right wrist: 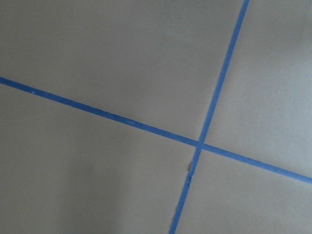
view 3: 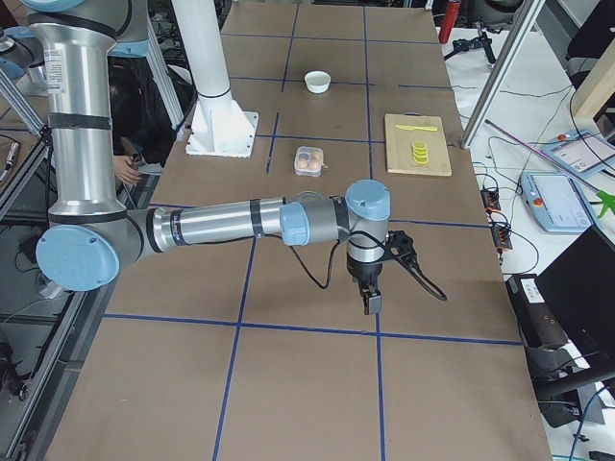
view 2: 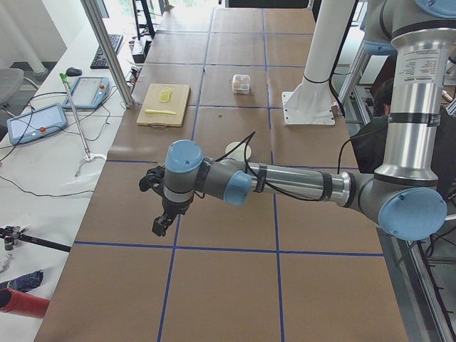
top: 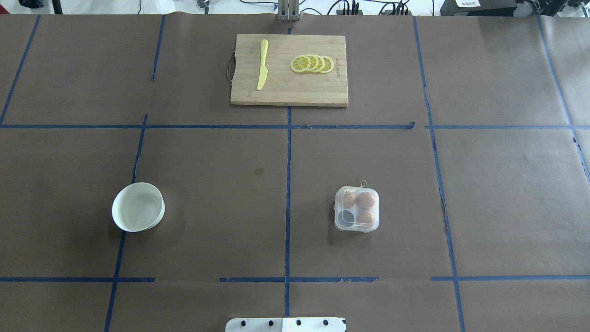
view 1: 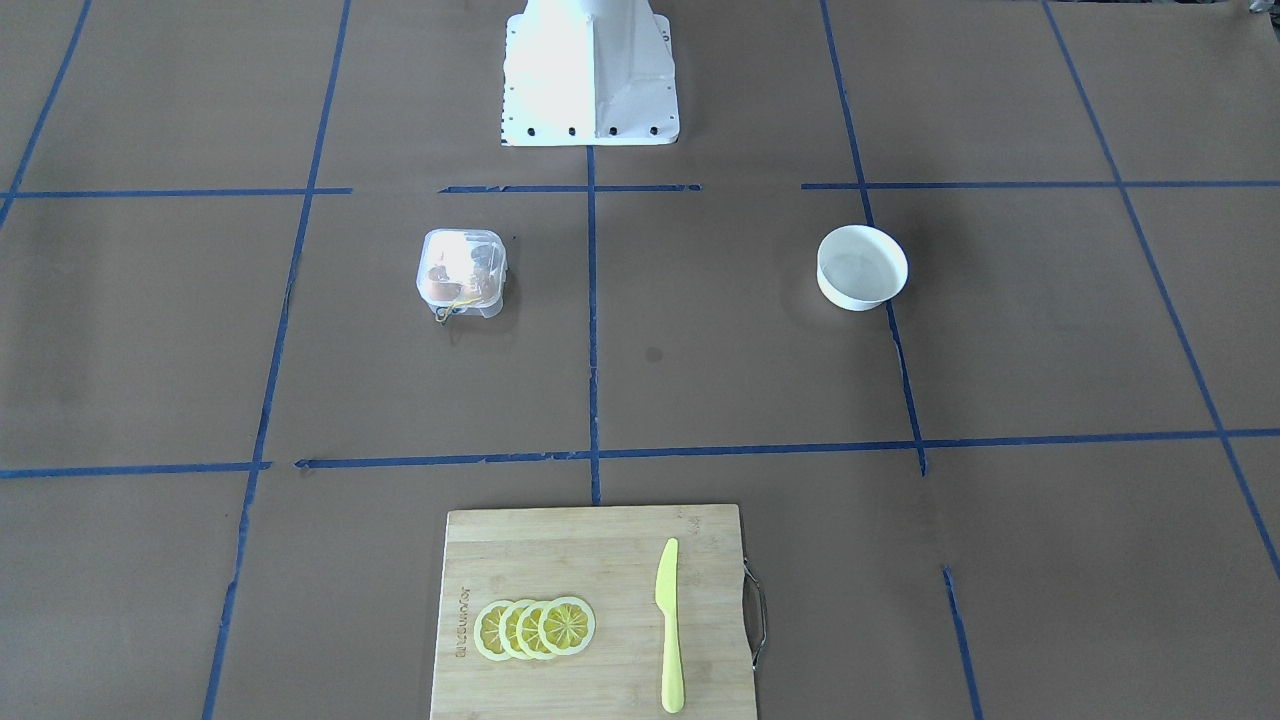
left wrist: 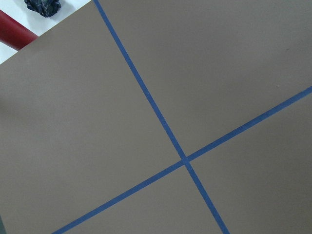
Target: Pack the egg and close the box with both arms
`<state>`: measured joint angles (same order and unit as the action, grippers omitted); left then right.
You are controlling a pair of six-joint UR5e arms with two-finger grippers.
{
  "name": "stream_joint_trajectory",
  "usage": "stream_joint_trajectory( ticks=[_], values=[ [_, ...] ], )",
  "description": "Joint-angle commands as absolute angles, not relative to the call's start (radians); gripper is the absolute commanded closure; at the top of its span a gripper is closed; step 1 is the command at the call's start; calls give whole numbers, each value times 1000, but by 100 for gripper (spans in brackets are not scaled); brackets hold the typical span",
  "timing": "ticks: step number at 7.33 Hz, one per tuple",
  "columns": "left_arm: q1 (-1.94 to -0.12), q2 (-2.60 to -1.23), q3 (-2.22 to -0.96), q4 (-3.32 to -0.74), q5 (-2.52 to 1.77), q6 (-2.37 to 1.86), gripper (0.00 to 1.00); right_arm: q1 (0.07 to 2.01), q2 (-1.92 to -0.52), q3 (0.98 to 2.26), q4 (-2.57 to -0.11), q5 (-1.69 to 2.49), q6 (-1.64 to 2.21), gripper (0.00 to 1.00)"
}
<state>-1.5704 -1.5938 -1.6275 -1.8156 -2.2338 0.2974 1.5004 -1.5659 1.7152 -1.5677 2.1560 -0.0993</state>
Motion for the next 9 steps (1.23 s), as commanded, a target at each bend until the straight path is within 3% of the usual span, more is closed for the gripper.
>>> stream_joint_trajectory(
  ticks=[1,7,9],
  values=[
    [-1569,-1582,-1546,-1801,-2238,291,0,1543,-1607,1691,-1568,2234,-92,0],
    [-1569,-1568,-1627,-1489,-2279,288,0,1614,-1647,1690,-1574,2428,9,0],
    [-1569,-1568,-1637,-1491,-2370,165,0,1614,-1658,1693,-1569,2433,8,0]
  ],
)
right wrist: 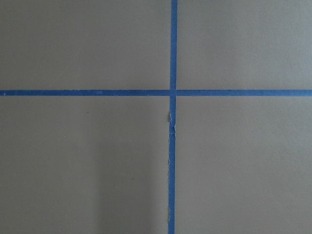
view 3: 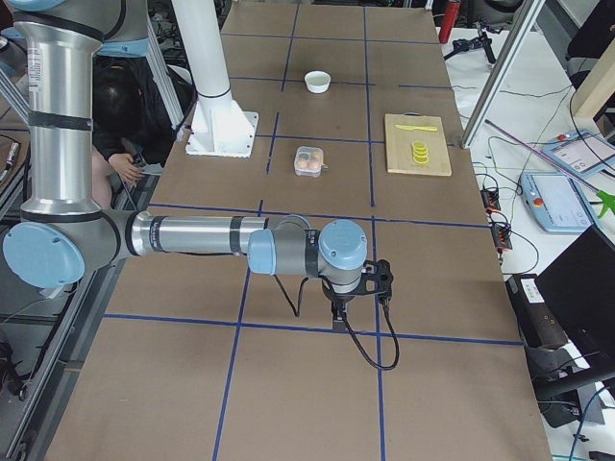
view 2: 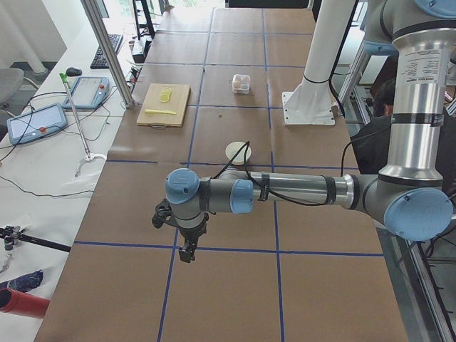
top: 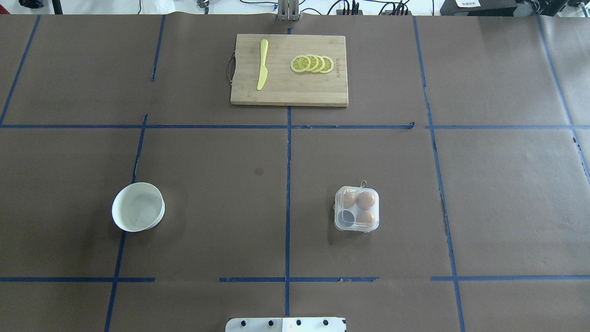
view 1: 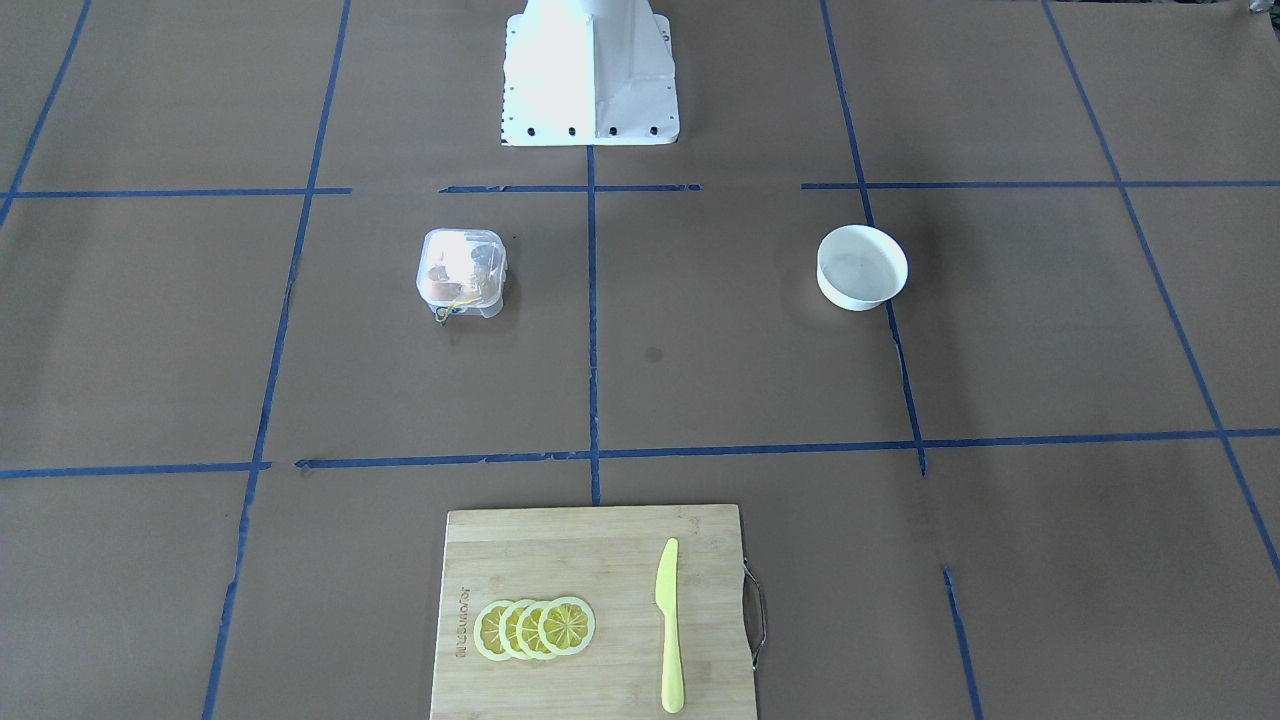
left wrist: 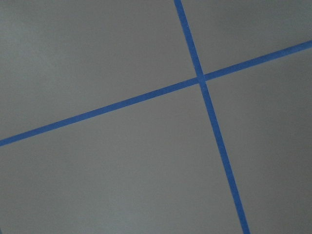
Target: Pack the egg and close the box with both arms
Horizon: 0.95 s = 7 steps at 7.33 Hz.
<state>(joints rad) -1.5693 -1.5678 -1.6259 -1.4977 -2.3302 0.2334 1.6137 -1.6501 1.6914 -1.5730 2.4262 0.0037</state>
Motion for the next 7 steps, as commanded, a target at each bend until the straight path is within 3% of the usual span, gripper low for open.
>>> stream_joint_trajectory(
  ticks=[1,7],
  values=[
    [-1569,-1566,-1640,-1491,-2373,163,0,1614,-1660,1690,-1569,2430,8,0],
    [-1569,-1545,-1615,-1652,-2419,34,0,1620,-1663,1690,-1566,2422,5,0]
  ],
)
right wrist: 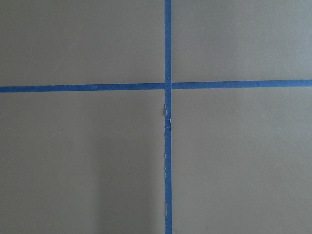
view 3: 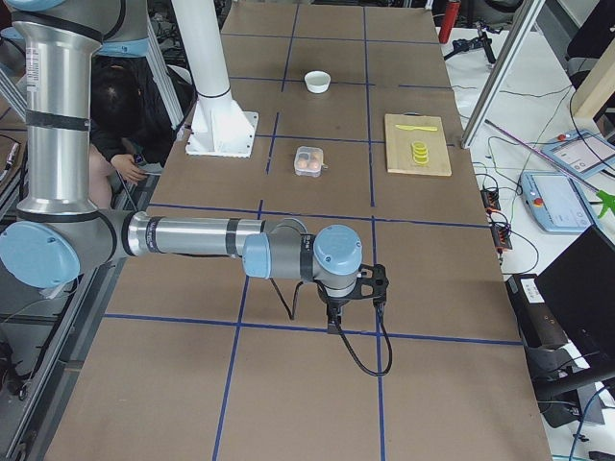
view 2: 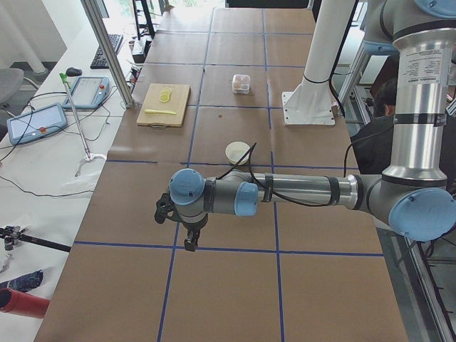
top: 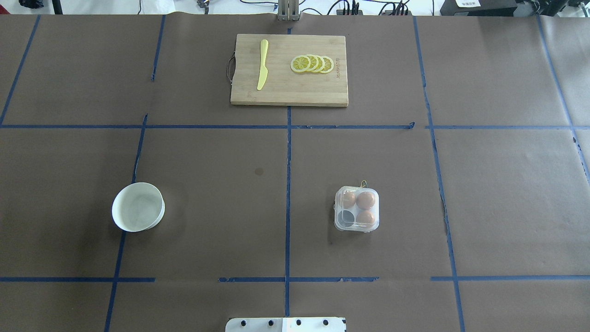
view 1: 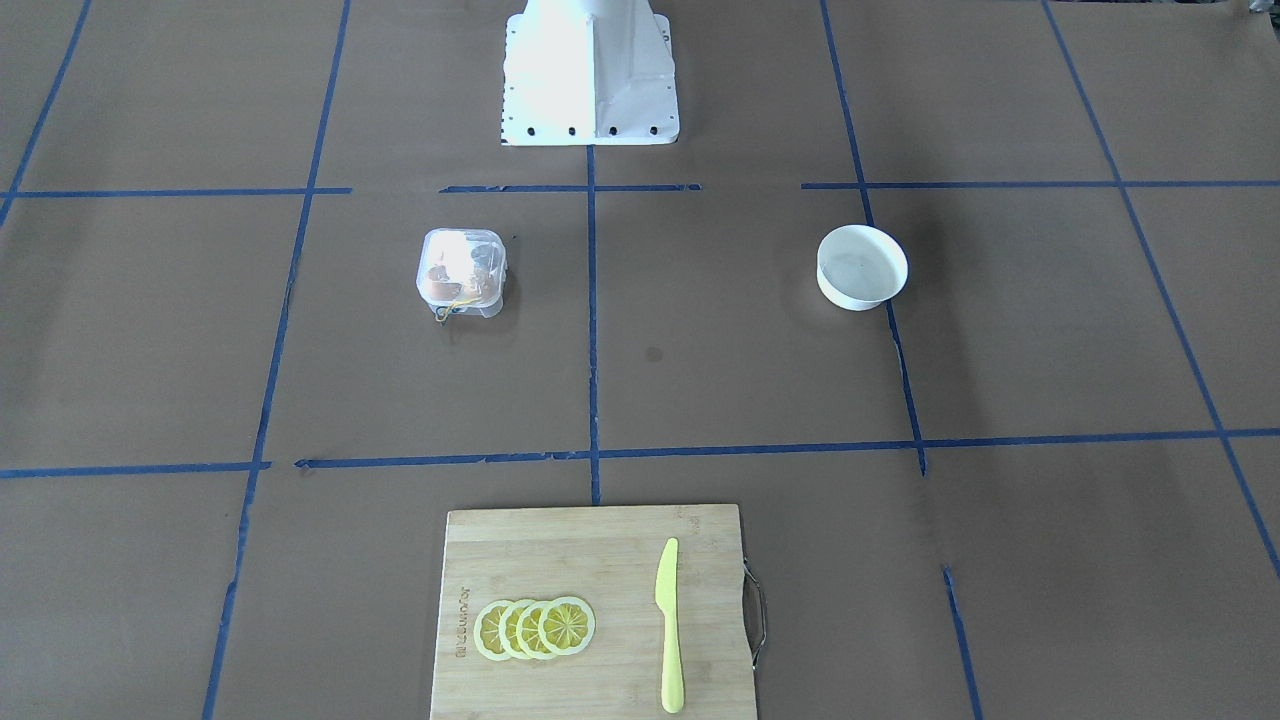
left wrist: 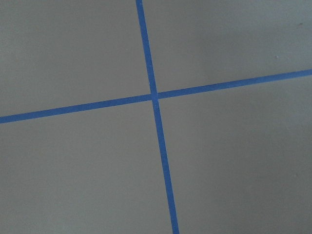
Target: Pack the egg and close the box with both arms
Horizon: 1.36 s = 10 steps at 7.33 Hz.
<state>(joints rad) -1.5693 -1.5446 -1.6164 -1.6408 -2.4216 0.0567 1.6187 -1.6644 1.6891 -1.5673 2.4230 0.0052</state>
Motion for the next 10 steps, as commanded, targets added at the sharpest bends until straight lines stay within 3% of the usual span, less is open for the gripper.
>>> stream_joint_trajectory(
  ticks=[1,10],
  values=[
    [-1569,-1545,-1620,-1652,-2418,34,0,1621,-1663,1690,-1566,2422,6,0],
    [-1569,-1545,-1623,-1652,-2418,35,0,1621,-1684,1680,-1551,2390,12,0]
  ],
)
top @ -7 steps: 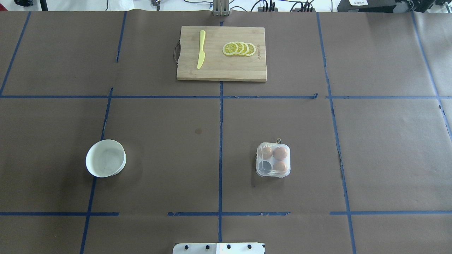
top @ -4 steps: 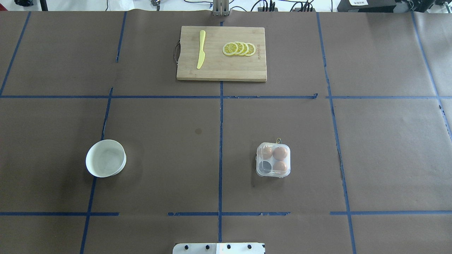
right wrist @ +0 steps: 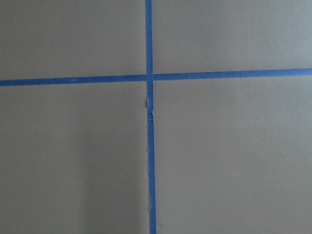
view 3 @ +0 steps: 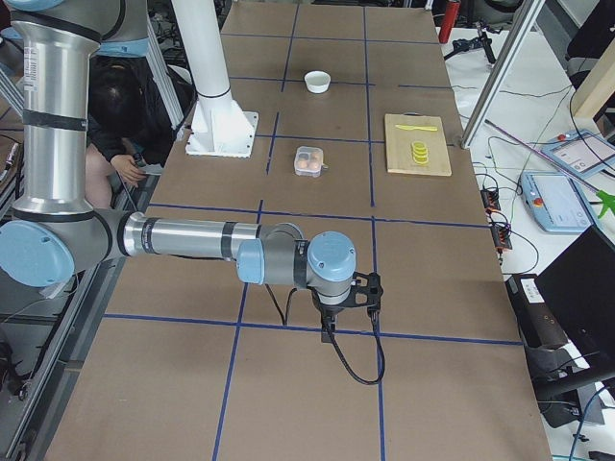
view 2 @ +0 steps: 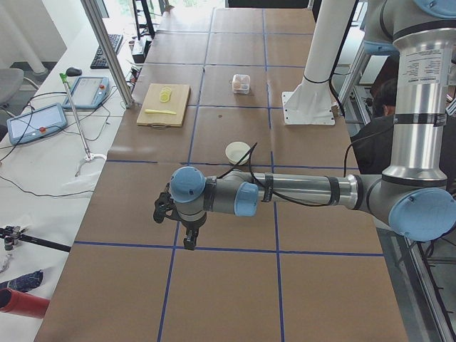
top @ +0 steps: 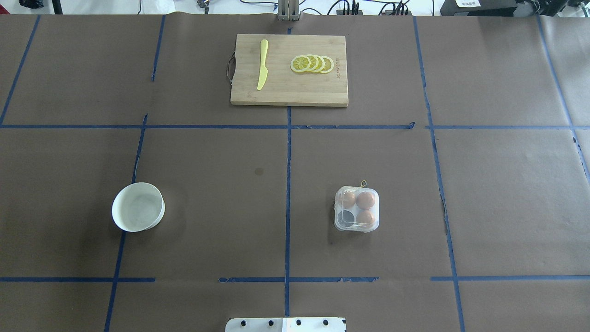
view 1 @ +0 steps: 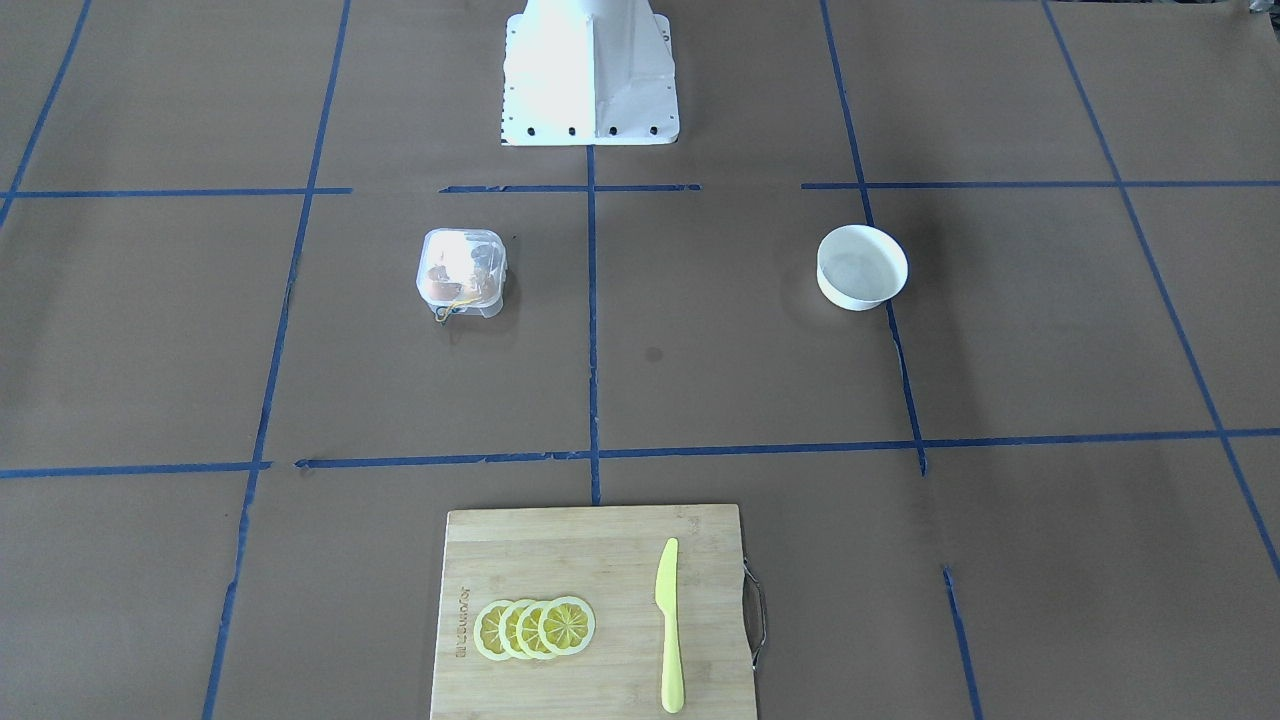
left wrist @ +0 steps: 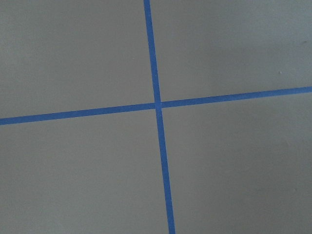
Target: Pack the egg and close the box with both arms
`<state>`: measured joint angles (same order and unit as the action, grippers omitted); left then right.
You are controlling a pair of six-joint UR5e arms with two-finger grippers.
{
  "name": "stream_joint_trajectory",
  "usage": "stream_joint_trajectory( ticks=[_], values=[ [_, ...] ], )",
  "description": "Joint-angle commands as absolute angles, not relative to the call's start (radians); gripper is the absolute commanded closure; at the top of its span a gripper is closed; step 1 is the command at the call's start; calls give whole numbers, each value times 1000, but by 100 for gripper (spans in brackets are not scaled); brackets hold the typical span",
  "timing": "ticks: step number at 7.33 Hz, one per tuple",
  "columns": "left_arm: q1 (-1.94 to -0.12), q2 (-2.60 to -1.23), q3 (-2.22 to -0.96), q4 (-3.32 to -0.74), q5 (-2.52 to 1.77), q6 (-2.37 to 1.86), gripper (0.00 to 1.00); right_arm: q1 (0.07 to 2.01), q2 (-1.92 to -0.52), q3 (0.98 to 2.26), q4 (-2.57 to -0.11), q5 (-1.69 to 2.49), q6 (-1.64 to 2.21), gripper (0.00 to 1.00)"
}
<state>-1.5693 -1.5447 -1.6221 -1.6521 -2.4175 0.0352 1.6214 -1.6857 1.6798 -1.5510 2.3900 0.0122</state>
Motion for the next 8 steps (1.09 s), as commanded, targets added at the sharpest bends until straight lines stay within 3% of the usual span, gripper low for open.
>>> stream_joint_trajectory(
  ticks=[1,8],
  values=[
    [-1569,-1545,-1621,-1652,-2418,35,0,1621,-1684,1680,-1551,2390,14,0],
    [-1568,-1557,-1614,-1652,-2416,35,0,1628,-1683,1681,-1551,2391,15,0]
  ],
)
